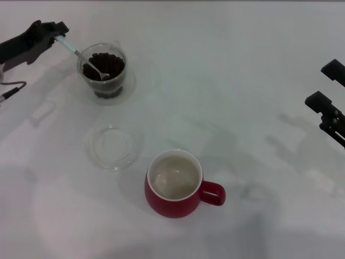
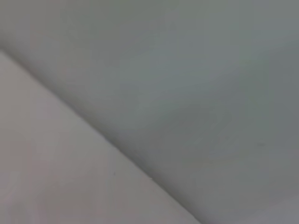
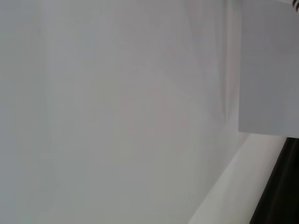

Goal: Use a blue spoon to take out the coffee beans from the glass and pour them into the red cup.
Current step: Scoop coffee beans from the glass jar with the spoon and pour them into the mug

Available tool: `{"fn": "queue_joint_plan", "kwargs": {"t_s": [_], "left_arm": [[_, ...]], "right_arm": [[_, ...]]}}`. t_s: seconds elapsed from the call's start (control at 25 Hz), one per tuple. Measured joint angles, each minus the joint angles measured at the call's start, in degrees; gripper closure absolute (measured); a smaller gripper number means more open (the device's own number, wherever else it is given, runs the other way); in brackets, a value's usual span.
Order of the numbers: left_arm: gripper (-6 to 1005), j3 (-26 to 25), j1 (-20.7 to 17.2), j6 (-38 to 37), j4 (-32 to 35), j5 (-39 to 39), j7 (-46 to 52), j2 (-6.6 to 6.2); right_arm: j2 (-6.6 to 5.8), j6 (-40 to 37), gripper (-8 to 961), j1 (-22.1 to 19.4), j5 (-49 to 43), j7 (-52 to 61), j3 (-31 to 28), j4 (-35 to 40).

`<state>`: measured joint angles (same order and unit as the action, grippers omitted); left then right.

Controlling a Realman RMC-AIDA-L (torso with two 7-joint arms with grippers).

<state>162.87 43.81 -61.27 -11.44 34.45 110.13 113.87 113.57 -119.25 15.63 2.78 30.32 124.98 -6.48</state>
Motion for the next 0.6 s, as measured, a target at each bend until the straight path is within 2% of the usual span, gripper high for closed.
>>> {"fn": "queue_joint_plan", "kwargs": {"t_s": [0.24, 0.6], "left_arm": [[874, -0.02, -2.22, -1.08, 0.02, 2.57, 4.45, 0.35], [874, 0.03, -6.10, -5.51, -0.03, 10.18, 5.81, -0.04]], "right_arm": [[-0.33, 0.27, 312, 0.00, 0.04, -0.30, 0.00, -0.42], [-1.00, 0.70, 312, 0.04, 0.04, -0.09, 0.00, -0.81]]}}
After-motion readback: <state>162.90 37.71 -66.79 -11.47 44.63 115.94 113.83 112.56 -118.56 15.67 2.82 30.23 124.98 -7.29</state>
